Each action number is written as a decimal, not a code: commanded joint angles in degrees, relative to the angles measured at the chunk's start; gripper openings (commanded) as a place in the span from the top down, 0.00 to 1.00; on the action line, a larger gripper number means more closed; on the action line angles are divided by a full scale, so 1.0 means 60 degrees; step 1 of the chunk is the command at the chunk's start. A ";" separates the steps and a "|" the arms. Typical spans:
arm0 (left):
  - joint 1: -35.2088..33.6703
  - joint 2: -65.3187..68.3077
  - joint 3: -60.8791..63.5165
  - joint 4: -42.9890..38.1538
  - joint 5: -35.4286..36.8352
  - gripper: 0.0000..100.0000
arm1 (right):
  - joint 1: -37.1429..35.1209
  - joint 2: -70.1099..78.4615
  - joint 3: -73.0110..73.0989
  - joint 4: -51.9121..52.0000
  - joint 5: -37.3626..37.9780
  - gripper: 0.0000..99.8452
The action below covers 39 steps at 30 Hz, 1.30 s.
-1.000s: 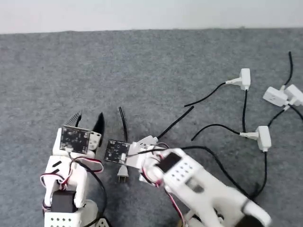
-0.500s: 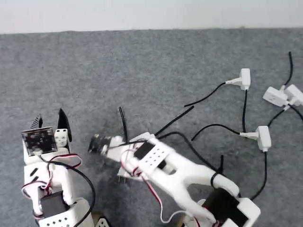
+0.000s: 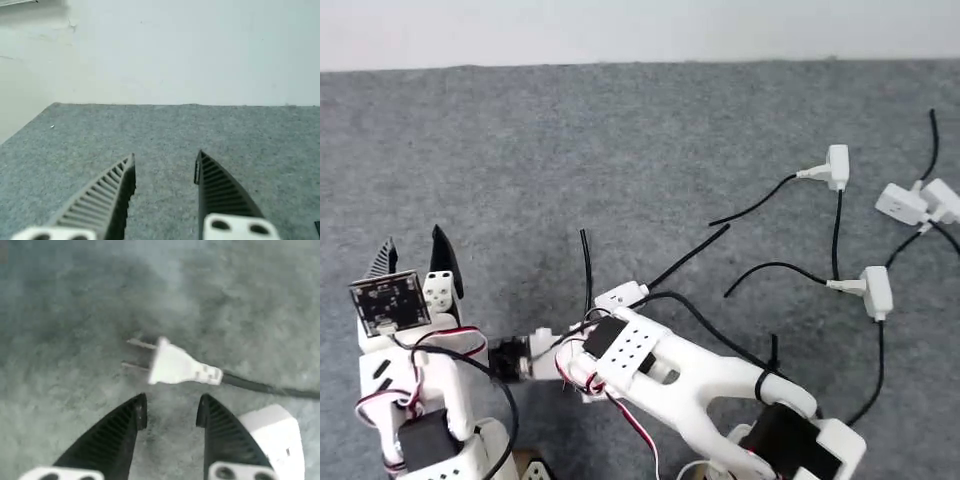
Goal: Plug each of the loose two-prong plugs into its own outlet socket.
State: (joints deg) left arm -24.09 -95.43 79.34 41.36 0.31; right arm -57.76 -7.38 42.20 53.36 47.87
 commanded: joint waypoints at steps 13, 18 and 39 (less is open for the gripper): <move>-0.0117 -0.0103 -0.0696 0.0366 -0.1216 0.80 | -0.0081 -0.0300 -0.1538 0.0740 0.4835 0.83; -0.1333 -0.0103 -0.1429 0.0366 -0.1421 0.80 | -0.0168 -0.0286 -0.1656 0.1004 0.6139 0.83; -0.5055 -0.0103 -0.2835 0.0440 -0.1421 0.80 | -0.0476 0.3363 -0.3443 0.1048 0.7370 0.84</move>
State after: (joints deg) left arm -53.98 -96.04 65.19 43.74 -7.96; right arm -60.04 11.25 23.91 59.08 91.30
